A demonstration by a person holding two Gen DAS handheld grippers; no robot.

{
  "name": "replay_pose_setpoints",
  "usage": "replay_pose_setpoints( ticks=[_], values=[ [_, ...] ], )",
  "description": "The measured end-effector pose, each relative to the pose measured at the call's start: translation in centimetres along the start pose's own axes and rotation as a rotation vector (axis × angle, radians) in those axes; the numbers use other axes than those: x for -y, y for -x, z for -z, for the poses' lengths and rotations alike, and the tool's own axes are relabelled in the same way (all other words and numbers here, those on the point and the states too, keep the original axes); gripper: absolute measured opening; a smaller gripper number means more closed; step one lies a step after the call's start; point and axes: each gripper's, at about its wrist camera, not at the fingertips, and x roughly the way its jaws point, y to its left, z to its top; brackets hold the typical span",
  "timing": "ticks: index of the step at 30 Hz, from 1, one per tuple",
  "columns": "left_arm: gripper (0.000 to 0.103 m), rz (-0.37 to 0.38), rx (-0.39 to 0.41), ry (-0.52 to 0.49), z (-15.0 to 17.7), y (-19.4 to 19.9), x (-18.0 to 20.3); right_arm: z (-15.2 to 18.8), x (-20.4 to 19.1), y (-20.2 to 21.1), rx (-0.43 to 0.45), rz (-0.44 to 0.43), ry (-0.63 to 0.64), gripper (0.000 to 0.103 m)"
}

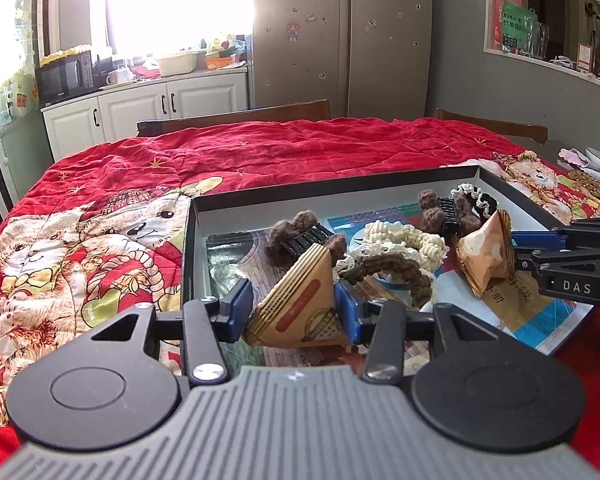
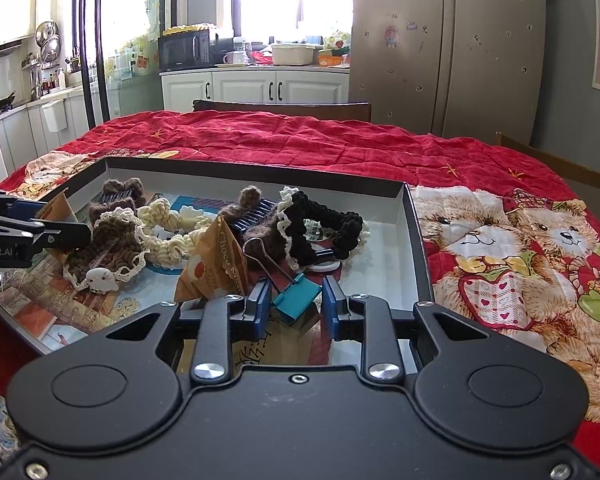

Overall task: Organize objects
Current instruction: 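Open the right tool to release the teal clip while the left tool releases the triangle, then withdraw both open tools up out of the tray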

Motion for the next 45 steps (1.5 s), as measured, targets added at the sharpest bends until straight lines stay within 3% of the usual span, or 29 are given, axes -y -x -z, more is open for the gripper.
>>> replay_pose_setpoints(
  ticks=[13, 24, 45],
  values=[
    [0.069, 0.0, 0.011, -0.001, -0.1, 0.3, 0.2, 0.0, 0.2, 0.3, 0.017, -0.011, -0.012, 0.029],
    [0.077, -0.002, 0.028, 0.002, -0.1, 0.6, 0.2, 0.0, 0.4, 0.7, 0.037, -0.005, -0.027, 0.04],
    [0.086, 0.018, 0.082, 0.001, -0.3, 3.0, 1.1, 0.2, 0.8, 1.6, 0.044, -0.013, -0.067, 0.046]
  ],
)
